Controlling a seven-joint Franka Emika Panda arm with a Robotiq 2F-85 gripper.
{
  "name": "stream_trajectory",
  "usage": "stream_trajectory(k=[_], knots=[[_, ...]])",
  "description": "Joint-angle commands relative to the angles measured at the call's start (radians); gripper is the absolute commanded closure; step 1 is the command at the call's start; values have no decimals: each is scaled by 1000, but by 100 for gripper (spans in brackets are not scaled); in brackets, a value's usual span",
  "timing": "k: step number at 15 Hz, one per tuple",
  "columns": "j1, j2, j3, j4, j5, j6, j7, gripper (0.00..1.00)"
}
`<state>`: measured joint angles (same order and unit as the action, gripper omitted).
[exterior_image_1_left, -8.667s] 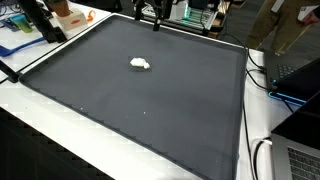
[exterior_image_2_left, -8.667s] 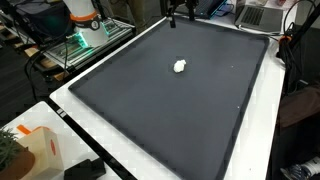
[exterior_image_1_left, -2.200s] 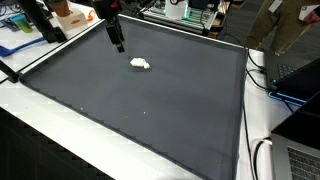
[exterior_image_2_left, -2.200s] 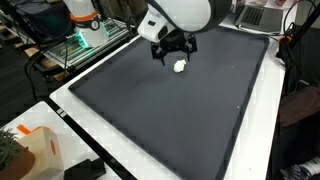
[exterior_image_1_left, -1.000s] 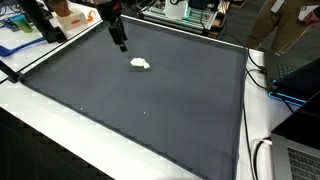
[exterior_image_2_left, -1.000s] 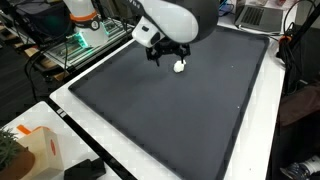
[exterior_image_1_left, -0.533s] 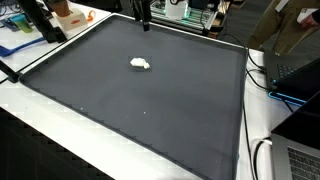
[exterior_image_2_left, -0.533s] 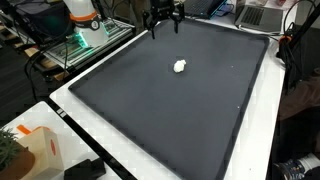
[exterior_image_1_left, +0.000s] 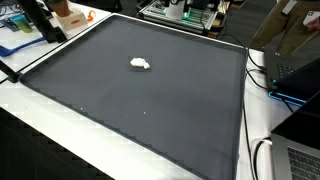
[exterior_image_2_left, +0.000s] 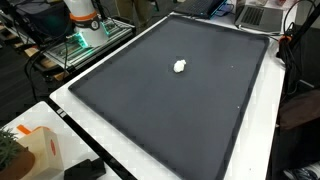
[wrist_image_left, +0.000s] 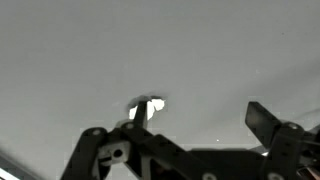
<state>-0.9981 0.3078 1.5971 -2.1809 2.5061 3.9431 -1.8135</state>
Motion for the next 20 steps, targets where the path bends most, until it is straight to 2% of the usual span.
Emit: stream_trajectory(k=[1,4,5,6,8,11,13,14,15,16,18,20], knots=[[-18,-29,33,-12,0,-12,16,0],[-38,-63,48,-25,0,-25,24,0],[-24,-87,40,-29,-11,4,20,0],[-24,-60,51,-28,-10,35,-12,0],[-43,-3,102,-20,3,119,-103,0],[-82,68,216,-2,12,221,-160,0],[-119,136,331,8,9,296,-160,0],[-98,214,377,7,-55,360,-88,0],[-239,77,451,17,66,279,-197,0],[-113,111,348,12,1,288,-130,0],[-190,110,429,15,12,280,-152,0],[-214,107,444,15,13,276,-162,0]])
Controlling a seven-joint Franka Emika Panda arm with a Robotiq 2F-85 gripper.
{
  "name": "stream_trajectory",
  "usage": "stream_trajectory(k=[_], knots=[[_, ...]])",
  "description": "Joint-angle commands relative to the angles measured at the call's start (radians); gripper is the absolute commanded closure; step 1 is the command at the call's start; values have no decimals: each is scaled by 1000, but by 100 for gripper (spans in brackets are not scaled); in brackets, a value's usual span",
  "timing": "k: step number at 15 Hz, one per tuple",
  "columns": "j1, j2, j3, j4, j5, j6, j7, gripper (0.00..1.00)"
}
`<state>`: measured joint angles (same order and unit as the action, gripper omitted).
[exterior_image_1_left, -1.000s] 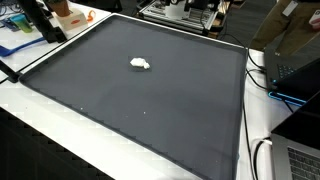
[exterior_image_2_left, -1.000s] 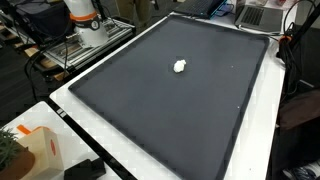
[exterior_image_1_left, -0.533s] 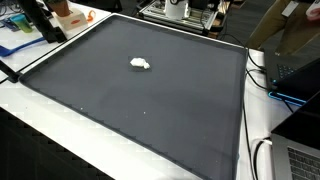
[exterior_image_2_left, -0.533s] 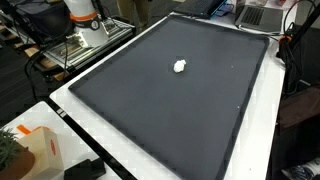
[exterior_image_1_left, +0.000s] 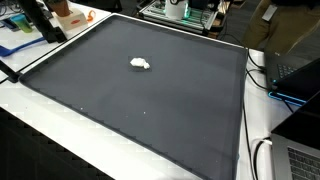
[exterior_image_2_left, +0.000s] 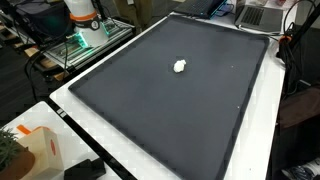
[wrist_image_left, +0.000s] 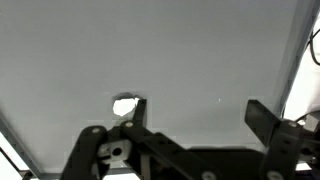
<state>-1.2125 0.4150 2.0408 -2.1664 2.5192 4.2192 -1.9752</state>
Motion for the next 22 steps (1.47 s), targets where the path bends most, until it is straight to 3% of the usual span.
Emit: stream_trajectory(k=[1,5,15,17,22], knots=[[-2,0,-1,0,0,-1,-3,0],[-4,-3,0,-1,0,-1,-7,0],[137,151,-96,5,-6,16,119,0],[158,166,-112,16,-6,16,145,26],[180,177,-125,34,-6,16,184,65]])
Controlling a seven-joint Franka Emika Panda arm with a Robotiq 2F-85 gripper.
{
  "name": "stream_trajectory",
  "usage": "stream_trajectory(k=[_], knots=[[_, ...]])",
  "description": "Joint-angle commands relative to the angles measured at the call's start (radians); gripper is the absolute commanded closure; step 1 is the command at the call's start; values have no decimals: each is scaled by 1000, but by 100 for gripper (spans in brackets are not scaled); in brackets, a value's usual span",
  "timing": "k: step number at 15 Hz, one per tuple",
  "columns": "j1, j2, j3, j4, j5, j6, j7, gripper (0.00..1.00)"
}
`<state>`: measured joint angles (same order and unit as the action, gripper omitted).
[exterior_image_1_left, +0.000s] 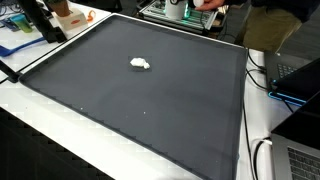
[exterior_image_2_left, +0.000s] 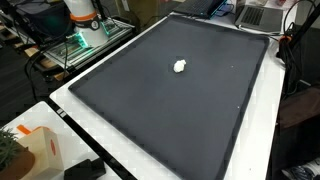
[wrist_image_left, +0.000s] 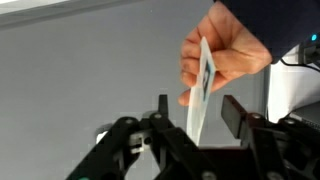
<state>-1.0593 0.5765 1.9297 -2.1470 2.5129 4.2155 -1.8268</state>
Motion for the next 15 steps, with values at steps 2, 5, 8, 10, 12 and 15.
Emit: stream_trajectory(k=[2,5,8,10,12,15], knots=[[33,20,-15,18,0,19,44,81],[40,21,-17,23,0,19,57,99],[45,19,-19,27,0,19,66,100],[38,18,-9,32,0,19,66,99],[53,53,-6,17,-44,19,88,96],[53,53,0,22,-45,19,90,96]])
